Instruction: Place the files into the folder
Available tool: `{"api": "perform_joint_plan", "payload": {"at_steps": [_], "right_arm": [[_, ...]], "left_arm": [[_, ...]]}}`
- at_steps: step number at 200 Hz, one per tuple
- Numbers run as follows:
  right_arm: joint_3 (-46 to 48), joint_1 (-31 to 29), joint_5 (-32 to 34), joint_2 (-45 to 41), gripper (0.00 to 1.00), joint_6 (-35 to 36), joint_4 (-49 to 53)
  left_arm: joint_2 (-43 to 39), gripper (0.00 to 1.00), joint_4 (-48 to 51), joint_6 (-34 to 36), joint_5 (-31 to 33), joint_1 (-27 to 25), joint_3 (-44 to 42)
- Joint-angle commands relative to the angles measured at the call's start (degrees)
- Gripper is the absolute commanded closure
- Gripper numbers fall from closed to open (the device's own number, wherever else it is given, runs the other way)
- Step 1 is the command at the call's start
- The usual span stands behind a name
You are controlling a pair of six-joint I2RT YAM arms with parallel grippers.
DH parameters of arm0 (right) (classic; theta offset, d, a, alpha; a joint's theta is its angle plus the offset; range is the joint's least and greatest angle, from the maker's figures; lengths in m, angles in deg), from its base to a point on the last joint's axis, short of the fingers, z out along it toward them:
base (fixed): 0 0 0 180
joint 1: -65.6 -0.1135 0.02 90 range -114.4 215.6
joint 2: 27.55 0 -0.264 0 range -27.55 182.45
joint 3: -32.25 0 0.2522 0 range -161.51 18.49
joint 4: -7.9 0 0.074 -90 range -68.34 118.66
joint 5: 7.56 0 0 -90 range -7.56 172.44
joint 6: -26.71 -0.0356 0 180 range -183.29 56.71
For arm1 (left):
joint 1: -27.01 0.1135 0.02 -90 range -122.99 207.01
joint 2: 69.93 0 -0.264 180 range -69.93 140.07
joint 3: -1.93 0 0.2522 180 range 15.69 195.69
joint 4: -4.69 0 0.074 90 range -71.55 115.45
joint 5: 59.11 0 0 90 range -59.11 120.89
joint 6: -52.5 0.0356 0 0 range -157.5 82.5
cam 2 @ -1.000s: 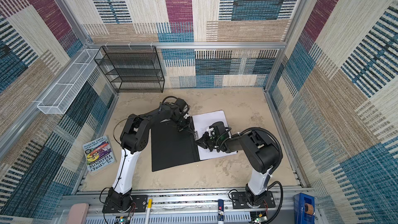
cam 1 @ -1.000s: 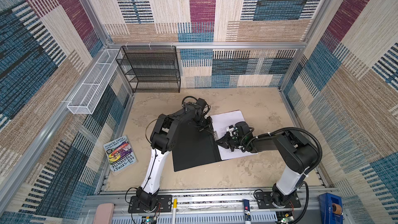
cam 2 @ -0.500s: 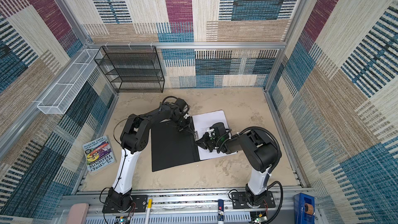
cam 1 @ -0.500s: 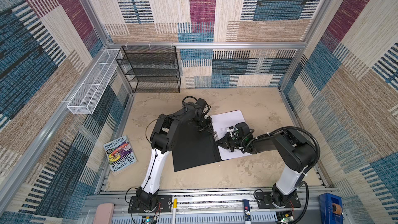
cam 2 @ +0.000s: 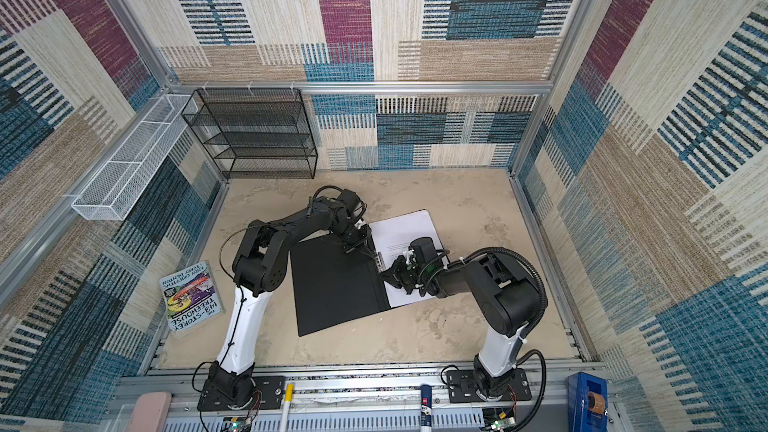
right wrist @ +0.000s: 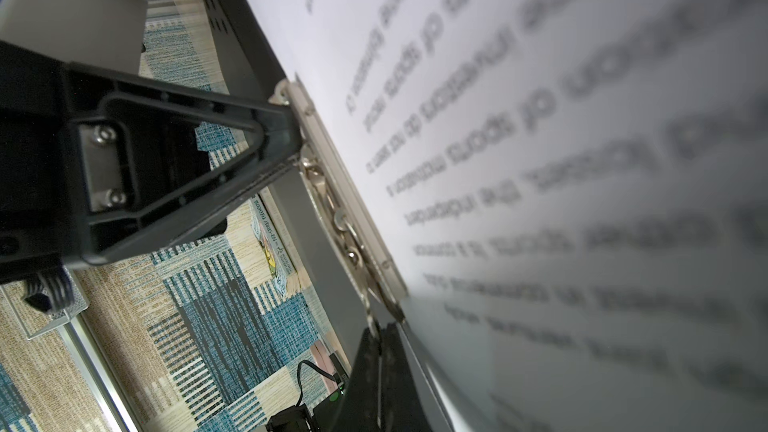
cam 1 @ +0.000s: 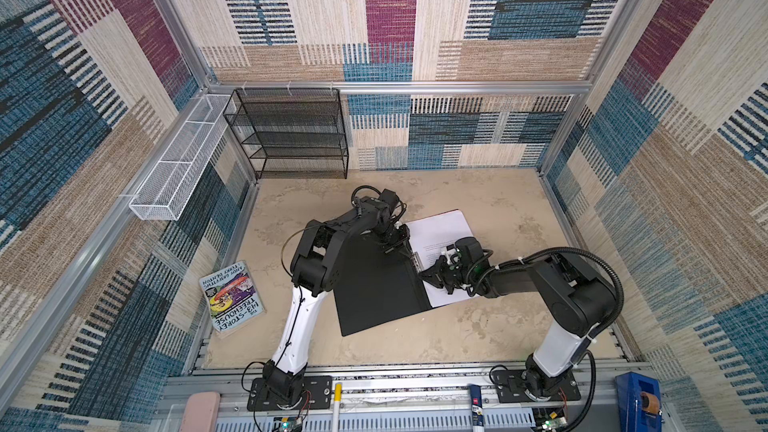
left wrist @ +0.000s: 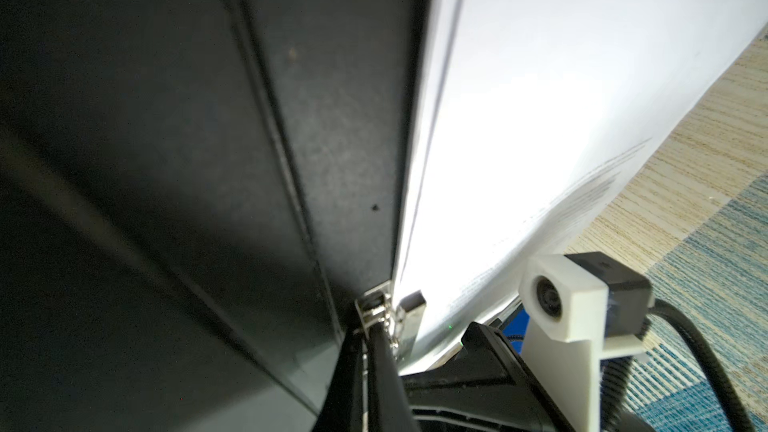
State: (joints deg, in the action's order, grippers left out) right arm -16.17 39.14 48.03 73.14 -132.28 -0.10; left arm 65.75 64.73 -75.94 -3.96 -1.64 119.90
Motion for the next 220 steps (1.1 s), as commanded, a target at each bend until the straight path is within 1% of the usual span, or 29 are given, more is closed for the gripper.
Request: {"api": "perform_joint_plan", "payload": {"at_steps": [1,45,64,129,139,151,173,192,199,210,220], "right_arm": [[0.51,0.21,10.33,1.12,1.0,-1.01,12.76],[-0.45,-0.22,9.21,3.79,1.0,-0.37,11.57],[-3.14,-0.77,8.79,4.93,1.0,2.07,13.46],[-4.78,-1.06,5.54,2.14,1.0,5.53,12.38],[-4.98,-1.02,4.19,2.36,0.93,5.55,11.2],[-5.24,-1.05,2.86,2.67,0.86,5.36,10.15],[-5.6,-0.96,2.34,2.67,0.85,5.54,9.82],[-6.51,-0.99,1.52,2.63,0.76,5.91,10.33],[-6.43,-1.01,1.37,2.23,0.71,5.83,9.92],[-6.43,-1.06,1.52,0.87,0.57,6.19,9.76],[-7.02,-0.97,1.8,-0.57,0.47,7.31,10.68]], "left_arm": [[3.98,1.0,8.64,0.47,26.14,-0.07,-1.68],[3.89,1.0,8.61,0.23,26.15,-0.09,-1.79],[3.9,1.0,8.57,0.04,25.88,-0.05,-1.76],[4.08,1.0,8.69,-0.15,25.71,-0.36,-2.03],[4.14,1.0,8.56,-0.27,25.75,-0.36,-2.04],[4.11,1.0,8.66,-0.19,25.71,-0.36,-2.05],[4.07,1.0,8.63,-0.16,25.68,-0.32,-2.06],[4.21,1.0,8.58,-0.15,25.58,-0.34,-1.93],[4.23,1.0,8.64,-0.07,25.38,-0.32,-1.76],[4.26,1.0,8.64,0.26,25.06,-0.44,-1.42],[4.4,1.0,8.6,1.16,24.57,-0.58,-0.53]]}}
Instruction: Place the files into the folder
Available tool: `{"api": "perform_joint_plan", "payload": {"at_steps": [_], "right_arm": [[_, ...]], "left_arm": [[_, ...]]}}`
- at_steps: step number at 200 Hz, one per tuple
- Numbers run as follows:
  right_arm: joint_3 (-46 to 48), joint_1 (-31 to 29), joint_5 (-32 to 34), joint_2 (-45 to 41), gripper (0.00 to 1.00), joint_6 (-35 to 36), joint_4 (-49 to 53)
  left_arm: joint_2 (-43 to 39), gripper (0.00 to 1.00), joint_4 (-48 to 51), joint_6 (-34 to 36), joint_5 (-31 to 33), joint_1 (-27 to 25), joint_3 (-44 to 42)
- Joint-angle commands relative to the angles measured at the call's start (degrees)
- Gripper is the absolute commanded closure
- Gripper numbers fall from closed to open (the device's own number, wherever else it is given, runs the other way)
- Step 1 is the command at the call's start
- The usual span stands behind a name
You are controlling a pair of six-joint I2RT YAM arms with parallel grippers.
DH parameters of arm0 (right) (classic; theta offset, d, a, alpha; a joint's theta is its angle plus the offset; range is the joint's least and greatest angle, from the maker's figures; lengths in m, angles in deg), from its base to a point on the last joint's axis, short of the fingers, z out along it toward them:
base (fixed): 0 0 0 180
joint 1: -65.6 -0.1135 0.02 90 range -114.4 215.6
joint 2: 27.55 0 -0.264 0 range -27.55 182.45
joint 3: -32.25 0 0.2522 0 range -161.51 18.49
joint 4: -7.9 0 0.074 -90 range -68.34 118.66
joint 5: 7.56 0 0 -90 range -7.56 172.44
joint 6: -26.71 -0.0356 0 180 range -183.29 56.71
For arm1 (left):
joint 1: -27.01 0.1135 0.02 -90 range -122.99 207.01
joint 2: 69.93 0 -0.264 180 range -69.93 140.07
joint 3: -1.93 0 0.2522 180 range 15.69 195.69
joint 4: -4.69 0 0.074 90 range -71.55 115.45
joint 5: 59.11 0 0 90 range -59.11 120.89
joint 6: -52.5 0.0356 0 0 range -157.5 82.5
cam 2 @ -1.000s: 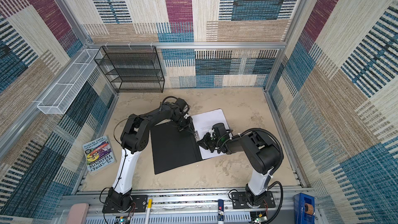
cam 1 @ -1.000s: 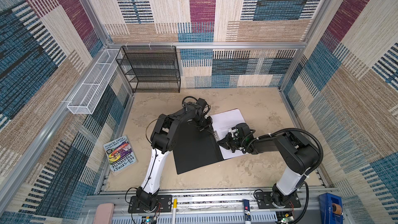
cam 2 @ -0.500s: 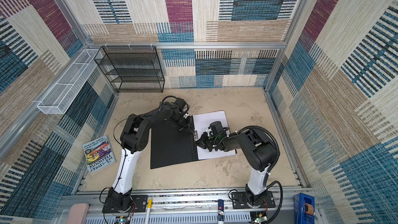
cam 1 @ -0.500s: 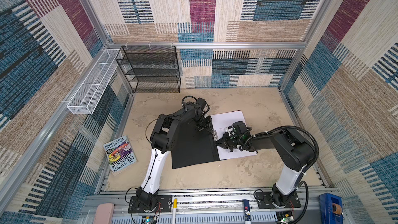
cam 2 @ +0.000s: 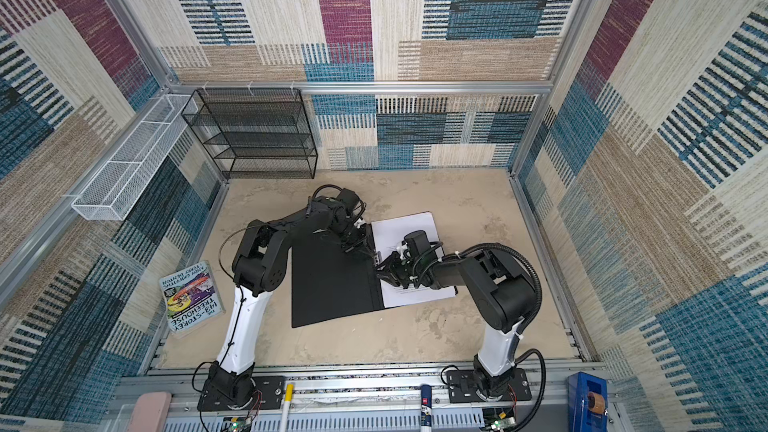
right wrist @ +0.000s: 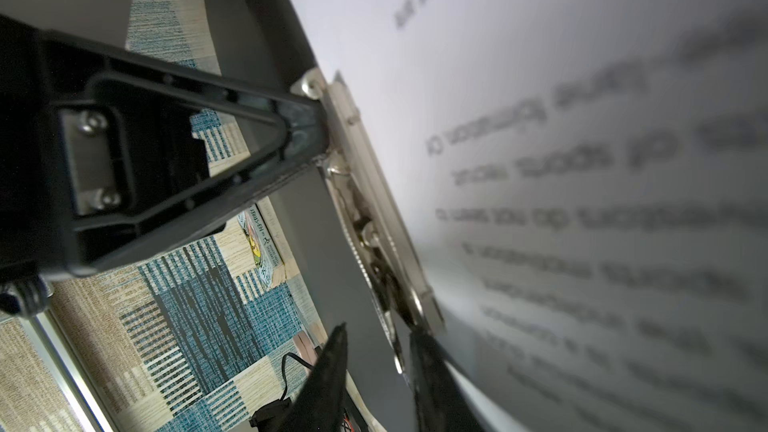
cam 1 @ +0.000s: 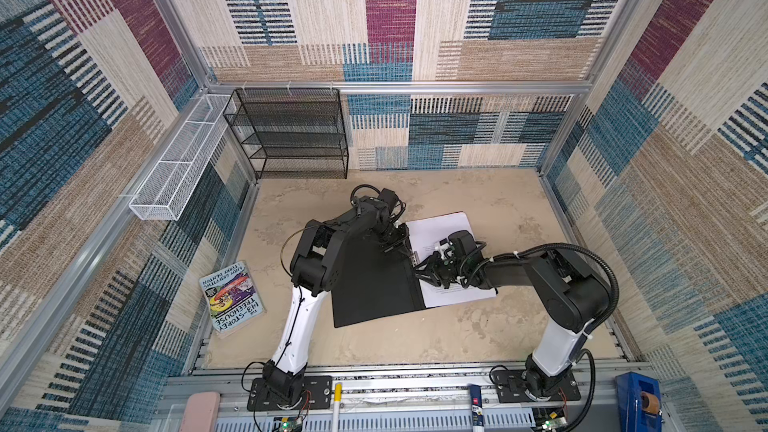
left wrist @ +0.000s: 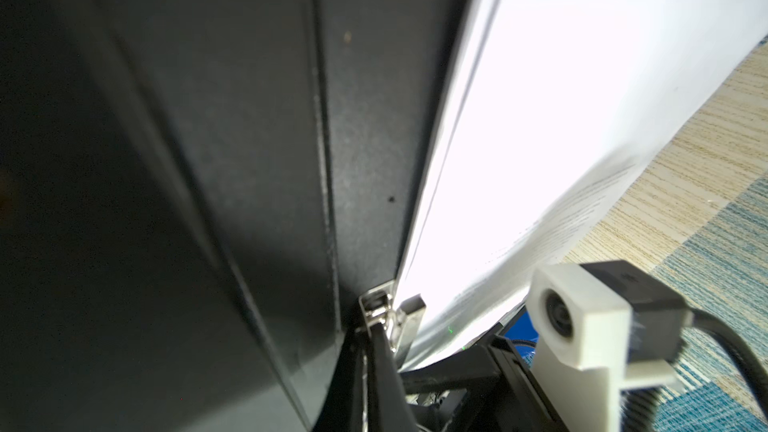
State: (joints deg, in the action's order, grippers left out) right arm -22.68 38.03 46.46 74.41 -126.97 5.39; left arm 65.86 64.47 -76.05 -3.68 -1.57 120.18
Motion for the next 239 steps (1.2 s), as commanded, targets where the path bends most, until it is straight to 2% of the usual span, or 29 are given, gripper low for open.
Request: {"api": "perform_joint_plan", "payload": {"at_steps": [1,30,36,56,84,104,119,131,144,156,166,179,188,202,239], "right_arm": [[-0.63,0.1,3.38,-1.97,0.46,2.12,5.28],[-3.7,0.14,3.02,-6.04,0.34,6.43,8.86],[-4.52,0.17,3.41,-6.85,0.33,7.74,10.7],[-6.26,1.01,6.26,-10.24,0.27,11.64,17.23],[-6.61,5.29,12.37,-15.62,0.18,19.11,25.26],[-7.46,9.71,15.48,-16.96,0.08,25.47,29.54],[-7.52,13.43,17.37,-17.22,0.04,28.41,31.09],[-7.45,14.9,21.73,-17.61,0.0,30.34,32.06],[-7.02,16.79,22.73,-17.03,0.0,32.1,31.71],[-6.39,18.63,23.08,-16.08,0.0,33.14,31.12],[-5.38,19.95,22.89,-15.51,0.0,33.6,29.49],[-4.52,21.66,21.83,-14.24,0.0,33.77,27.41],[-4.17,22.39,21.71,-13.09,0.0,33.95,26.38],[-3.81,23.7,19.49,-10.95,0.0,34.21,24.89],[-1.58,24.8,16.07,-8.8,0.0,34.63,21.84]], "left_arm": [[4.3,1.0,8.84,1.36,24.2,-0.67,-0.71],[1.9,1.0,8.83,5.99,21.84,-1.39,3.09],[1.17,0.97,9.0,7.14,20.78,-1.61,4.17],[-2.65,0.75,8.99,10.89,18.76,-1.93,6.97],[-12.92,0.45,7.07,14.0,21.11,-2.1,5.78],[-24.01,0.29,1.77,11.71,25.25,-1.8,-3.62],[-34.84,0.11,-3.11,7.73,30.14,-0.58,-16.65],[-43.2,0.02,-7.28,4.91,29.61,2.57,-28.6],[-51.76,0.0,-12.27,2.88,25.19,8.23,-41.85],[-58.38,0.0,-15.98,2.4,23.58,13.01,-52.13],[-62.31,0.0,-16.86,2.23,24.05,16.18,-57.62],[-65.5,0.0,-17.16,2.5,25.72,17.79,-61.49],[-66.0,0.0,-18.02,2.05,27.0,18.51,-63.48],[-64.6,0.0,-20.36,1.43,24.78,20.27,-65.96],[-58.17,0.01,-27.47,1.84,22.23,20.93,-68.35]]}}
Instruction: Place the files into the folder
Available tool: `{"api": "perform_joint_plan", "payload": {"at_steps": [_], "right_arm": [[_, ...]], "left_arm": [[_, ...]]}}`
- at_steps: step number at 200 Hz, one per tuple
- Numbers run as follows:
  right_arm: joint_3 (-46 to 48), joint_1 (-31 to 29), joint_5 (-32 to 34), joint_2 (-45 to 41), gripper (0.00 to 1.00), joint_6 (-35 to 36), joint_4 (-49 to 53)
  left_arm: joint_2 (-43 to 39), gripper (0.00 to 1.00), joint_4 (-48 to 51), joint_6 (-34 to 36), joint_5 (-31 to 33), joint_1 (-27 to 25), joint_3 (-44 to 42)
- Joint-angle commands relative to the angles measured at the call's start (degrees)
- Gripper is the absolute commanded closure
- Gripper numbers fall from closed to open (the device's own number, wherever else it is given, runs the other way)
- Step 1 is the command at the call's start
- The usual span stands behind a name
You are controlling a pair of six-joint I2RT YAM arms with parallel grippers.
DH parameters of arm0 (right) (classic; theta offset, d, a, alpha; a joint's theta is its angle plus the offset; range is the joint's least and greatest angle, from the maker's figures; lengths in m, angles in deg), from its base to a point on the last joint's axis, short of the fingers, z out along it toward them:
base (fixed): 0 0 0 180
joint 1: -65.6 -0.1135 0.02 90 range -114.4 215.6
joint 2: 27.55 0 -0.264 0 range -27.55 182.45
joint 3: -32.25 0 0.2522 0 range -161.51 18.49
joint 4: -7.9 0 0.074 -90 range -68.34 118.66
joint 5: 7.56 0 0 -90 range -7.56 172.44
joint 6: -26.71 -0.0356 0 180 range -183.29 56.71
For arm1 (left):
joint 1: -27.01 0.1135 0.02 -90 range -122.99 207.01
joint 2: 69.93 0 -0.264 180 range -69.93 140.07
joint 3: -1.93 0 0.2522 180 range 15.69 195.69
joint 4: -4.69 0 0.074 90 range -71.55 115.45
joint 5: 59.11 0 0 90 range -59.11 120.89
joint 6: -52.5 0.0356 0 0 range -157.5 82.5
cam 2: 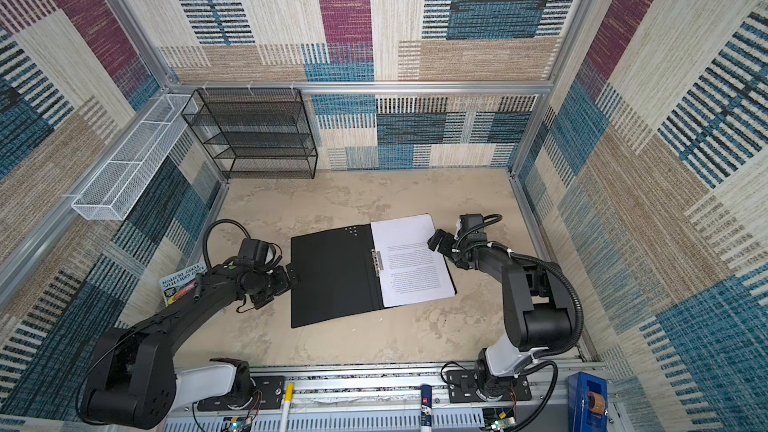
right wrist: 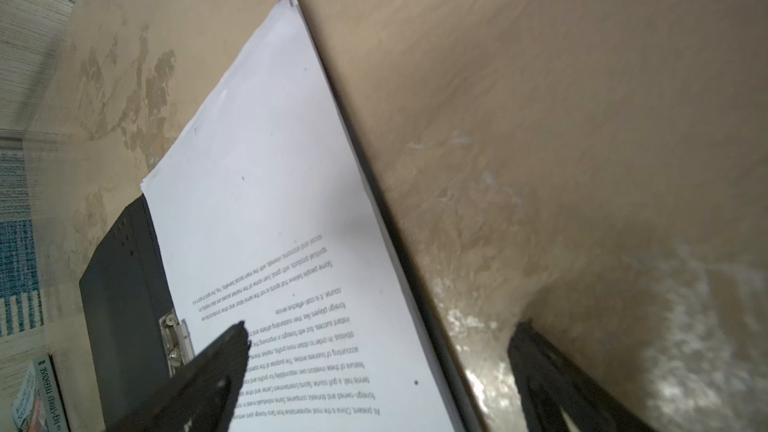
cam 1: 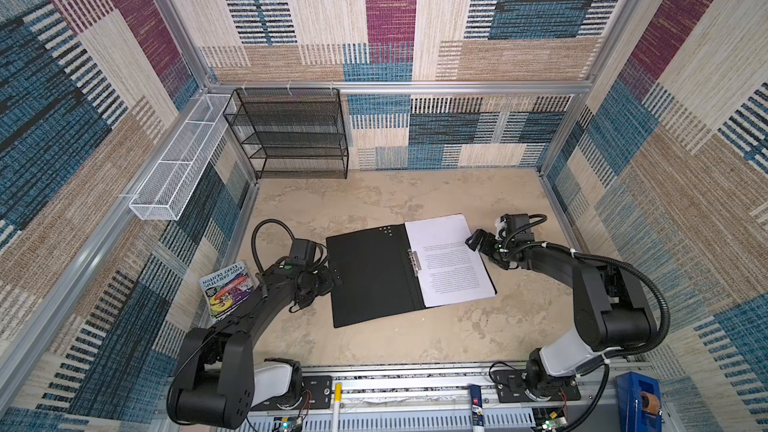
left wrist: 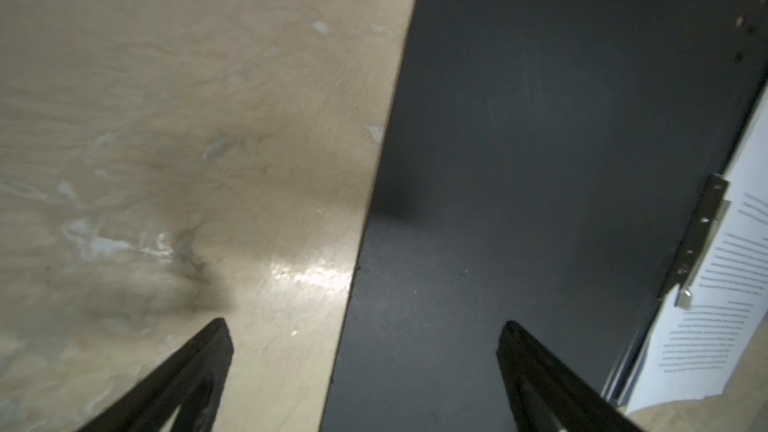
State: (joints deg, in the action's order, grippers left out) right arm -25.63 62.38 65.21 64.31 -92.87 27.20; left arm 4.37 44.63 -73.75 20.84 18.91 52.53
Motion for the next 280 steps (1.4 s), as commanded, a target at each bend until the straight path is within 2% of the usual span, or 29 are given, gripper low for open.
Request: {"api": "perform_joint_plan", "payload": {"at_steps": [1,37,58,87,118,152,178,200,217,232,255,269,280], "right_arm": [[1.39,0.47,-2.79,1.35,0.0,0.56,-0.03],[2.61,0.59,-9.29,3.27,0.0,0.58,-2.79],[3.53,0.41,-11.89,4.33,0.0,0.05,-4.78],[4.38,0.1,-14.29,5.59,0.01,-0.79,-6.24],[4.74,-1.18,-14.87,5.69,0.02,-1.95,-7.02],[5.56,-3.97,-13.98,4.96,0.02,-4.79,-8.27],[7.16,-7.93,-14.96,4.83,0.02,-9.92,-12.83],[8.41,-12.03,-15.96,5.17,0.01,-16.18,-18.94],[8.96,-13.83,-18.86,5.85,0.0,-20.97,-25.44],[7.29,-14.15,-19.48,5.64,0.0,-22.22,-25.66],[8.2,-9.05,-13.21,-0.7,0.0,-23.95,-19.45],[8.71,-4.32,-8.69,-6.39,0.0,-22.8,-13.89],[7.32,-2.49,-3.59,-11.57,0.0,-18.88,-8.8]], "left_arm": [[3.57,0.01,-7.76,-0.43,-2.45,0.5,-0.71],[11.38,0.03,-12.65,-0.66,-8.46,0.21,-0.8],[11.85,0.03,-14.17,-0.11,-10.06,0.1,-0.5],[12.01,0.03,-16.93,-0.35,-16.05,0.11,1.09],[6.27,0.04,-16.2,-2.63,-20.22,0.1,4.06],[-1.37,0.04,-9.46,-3.87,-22.65,-0.14,12.86],[-2.7,0.04,-9.34,-6.52,-28.89,-1.84,17.95],[-2.09,0.05,-8.28,-7.89,-28.03,-6.82,23.24],[-0.94,0.05,-7.64,-8.59,-25.15,-13.05,27.91],[1.49,0.05,-7.4,-9.15,-23.62,-18.5,32.07],[5.39,0.05,-7.06,-10.07,-21.05,-22.35,37.34],[4.34,0.06,-4.71,-8.6,-17.56,-21.61,38.39],[1.87,0.05,-1.15,-5.58,-12.73,-19.96,38.91]]}}
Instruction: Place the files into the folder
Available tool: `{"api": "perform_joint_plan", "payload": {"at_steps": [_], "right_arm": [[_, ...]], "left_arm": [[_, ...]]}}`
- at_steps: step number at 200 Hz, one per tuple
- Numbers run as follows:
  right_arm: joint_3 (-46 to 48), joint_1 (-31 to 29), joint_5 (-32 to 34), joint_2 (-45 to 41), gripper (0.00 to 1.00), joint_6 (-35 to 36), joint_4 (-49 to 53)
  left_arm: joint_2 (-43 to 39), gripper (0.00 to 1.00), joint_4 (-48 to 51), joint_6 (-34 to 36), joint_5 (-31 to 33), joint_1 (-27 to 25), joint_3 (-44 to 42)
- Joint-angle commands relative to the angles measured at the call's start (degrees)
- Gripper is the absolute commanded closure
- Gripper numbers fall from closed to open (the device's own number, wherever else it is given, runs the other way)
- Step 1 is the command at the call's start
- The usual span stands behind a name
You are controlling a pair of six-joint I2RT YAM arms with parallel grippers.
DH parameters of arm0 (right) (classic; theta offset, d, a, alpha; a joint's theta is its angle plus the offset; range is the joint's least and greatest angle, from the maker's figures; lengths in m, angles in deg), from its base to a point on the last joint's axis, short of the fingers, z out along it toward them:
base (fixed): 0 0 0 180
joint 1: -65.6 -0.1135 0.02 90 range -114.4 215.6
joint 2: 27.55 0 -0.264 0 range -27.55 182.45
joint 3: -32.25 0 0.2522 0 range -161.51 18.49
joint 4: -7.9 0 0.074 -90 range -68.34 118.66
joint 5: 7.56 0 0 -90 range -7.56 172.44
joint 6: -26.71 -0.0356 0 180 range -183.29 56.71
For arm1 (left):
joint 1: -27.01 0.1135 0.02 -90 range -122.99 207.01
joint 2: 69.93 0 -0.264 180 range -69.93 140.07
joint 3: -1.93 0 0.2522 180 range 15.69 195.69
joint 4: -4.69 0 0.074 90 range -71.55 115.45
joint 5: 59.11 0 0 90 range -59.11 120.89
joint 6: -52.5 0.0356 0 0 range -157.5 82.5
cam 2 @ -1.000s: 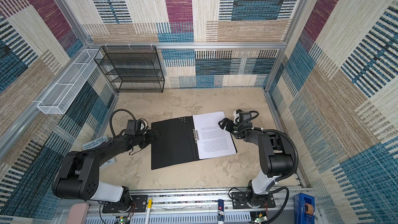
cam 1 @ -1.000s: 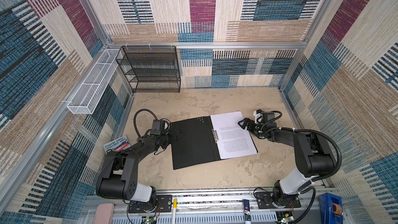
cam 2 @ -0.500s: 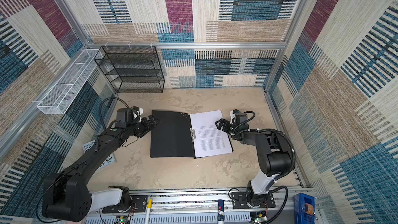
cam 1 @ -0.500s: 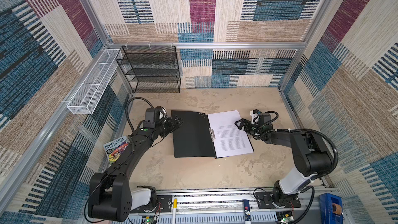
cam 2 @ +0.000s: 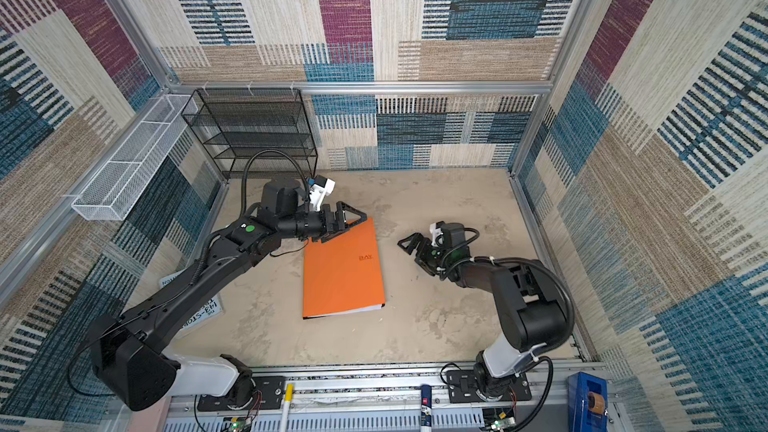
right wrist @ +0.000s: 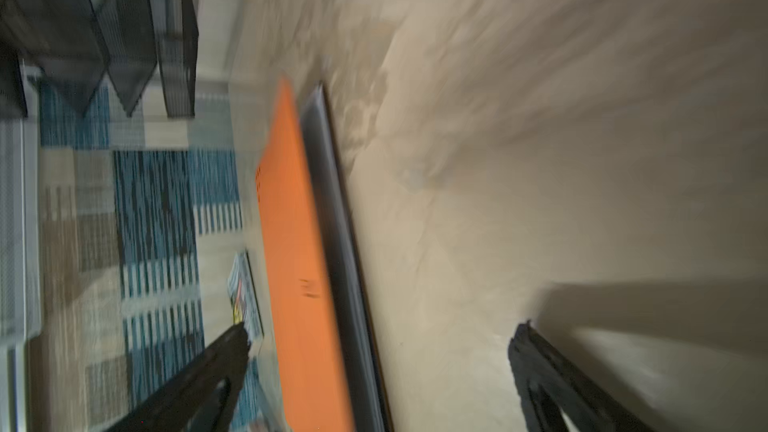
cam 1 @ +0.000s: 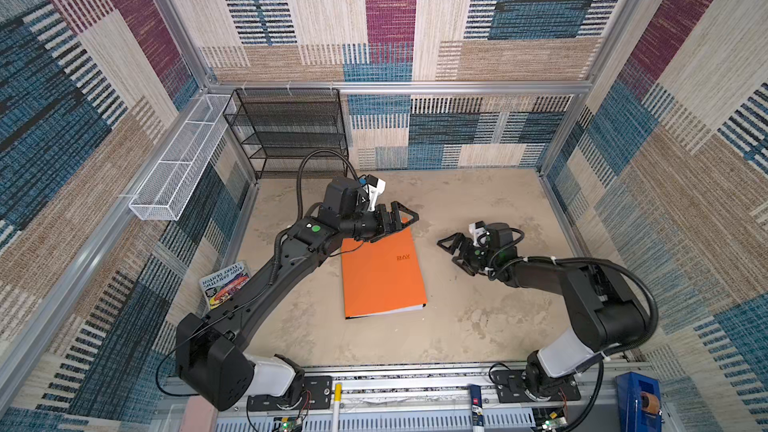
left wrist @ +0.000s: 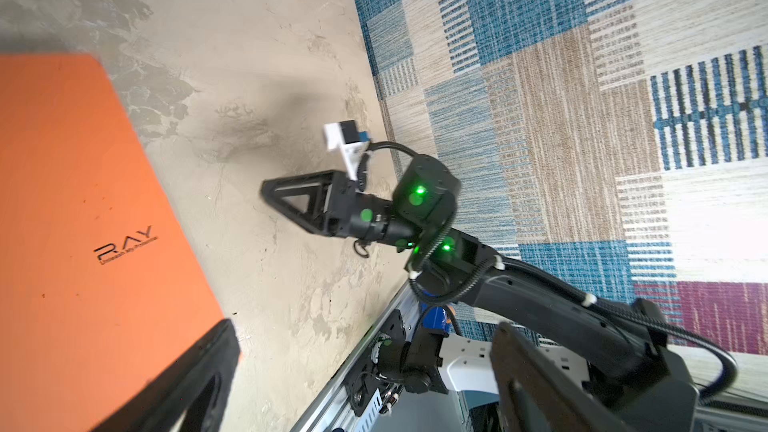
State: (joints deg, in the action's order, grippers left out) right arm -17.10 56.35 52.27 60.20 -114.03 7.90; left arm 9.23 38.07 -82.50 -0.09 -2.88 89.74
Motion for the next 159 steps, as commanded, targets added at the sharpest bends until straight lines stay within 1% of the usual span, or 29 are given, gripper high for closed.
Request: {"api": "perform_joint_plan", "payload": {"at_steps": [1,10,19,26,34,42,48,54,66,71,76,87,93,101,113,123,128,136,141,144,148,152,155,159], "right_arm": [[-1.44,3.59,9.92,-7.88,0.0,2.65,10.99],[-3.3,3.63,13.31,-11.31,0.0,7.44,13.45],[-4.38,3.63,14.99,-14.38,0.0,11.6,14.2],[-5.55,3.63,17.57,-16.05,0.0,14.07,15.94],[-6.89,3.63,22.72,-17.62,0.0,16.74,18.22],[-6.88,3.63,29.4,-19.23,0.0,19.53,18.59],[-5.52,3.68,33.44,-20.59,0.01,21.43,16.61],[-3.49,4.33,35.57,-21.53,0.0,23.49,13.48],[2.32,5.47,33.18,-22.63,0.0,33.56,1.25],[4.95,5.48,33.84,-22.77,0.0,36.84,-3.39],[7.71,5.53,35.72,-22.89,0.0,38.44,-7.85],[12.82,5.8,41.25,-22.73,0.0,39.59,-15.42],[15.38,6.13,42.7,-22.58,0.0,40.67,-19.98],[18.11,6.81,43.95,-21.8,0.0,40.9,-24.6],[20.85,7.79,46.5,-19.37,0.0,39.03,-29.84],[22.4,7.85,46.65,-16.59,0.0,41.45,-34.75],[22.79,7.89,46.78,-14.97,0.0,42.18,-37.56],[20.99,7.98,47.58,-13.65,0.0,41.83,-35.5],[21.57,8.02,47.8,-12.8,0.0,42.3,-38.56],[21.88,8.14,47.82,-12.55,0.0,42.46,-40.1],[22.1,8.24,48.19,-12.35,0.0,42.48,-40.85],[22.29,8.43,48.84,-12.21,0.0,42.67,-41.96],[22.39,8.54,49.51,-11.97,0.0,42.83,-42.58],[22.26,8.73,50.22,-11.9,0.0,43.09,-42.43]], "left_arm": [[-3.28,0.05,5.77,3.47,8.7,1.93,1.67],[-6.13,0.04,8.62,6.45,14.08,3.7,0.77],[-9.46,0.03,10.77,9.34,23.21,4.97,-2.0],[-12.07,0.01,10.42,12.05,31.73,5.55,-5.78],[-14.98,0.0,7.42,16.03,40.57,5.97,-11.67],[-17.73,0.0,2.84,19.39,48.5,6.47,-18.31],[-19.34,0.0,-0.82,21.16,52.81,7.63,-23.17],[-20.46,0.0,-4.73,22.21,55.23,9.36,-27.56],[-20.97,0.0,-11.81,25.42,57.1,13.3,-35.06],[-20.6,0.0,-13.87,26.26,58.64,14.64,-37.09],[-19.91,0.0,-16.24,27.33,60.08,15.81,-38.96],[-17.79,0.0,-22.38,29.28,61.16,17.7,-42.46],[-16.21,0.01,-26.94,30.47,60.67,18.82,-44.12],[-14.19,0.01,-21.84,29.24,56.98,21.49,-41.09],[-11.08,0.01,-29.47,36.21,57.62,21.97,-42.25],[-9.19,0.01,-37.15,39.56,59.9,22.55,-44.99],[-8.1,0.01,-42.73,40.87,58.67,23.46,-47.35],[-6.41,0.01,-50.22,39.81,55.22,25.18,-50.74],[-4.89,0.01,-55.32,38.13,52.68,26.09,-52.47],[-3.91,0.01,-58.19,39.39,51.12,26.55,-52.81],[-3.08,0.01,-57.33,40.4,50.32,26.65,-51.72],[-2.63,0.01,-51.43,41.06,48.47,26.68,-49.54],[-2.19,0.01,-48.99,41.68,47.26,26.72,-48.03],[-1.01,0.01,-50.02,43.25,46.3,26.72,-47.21]]}}
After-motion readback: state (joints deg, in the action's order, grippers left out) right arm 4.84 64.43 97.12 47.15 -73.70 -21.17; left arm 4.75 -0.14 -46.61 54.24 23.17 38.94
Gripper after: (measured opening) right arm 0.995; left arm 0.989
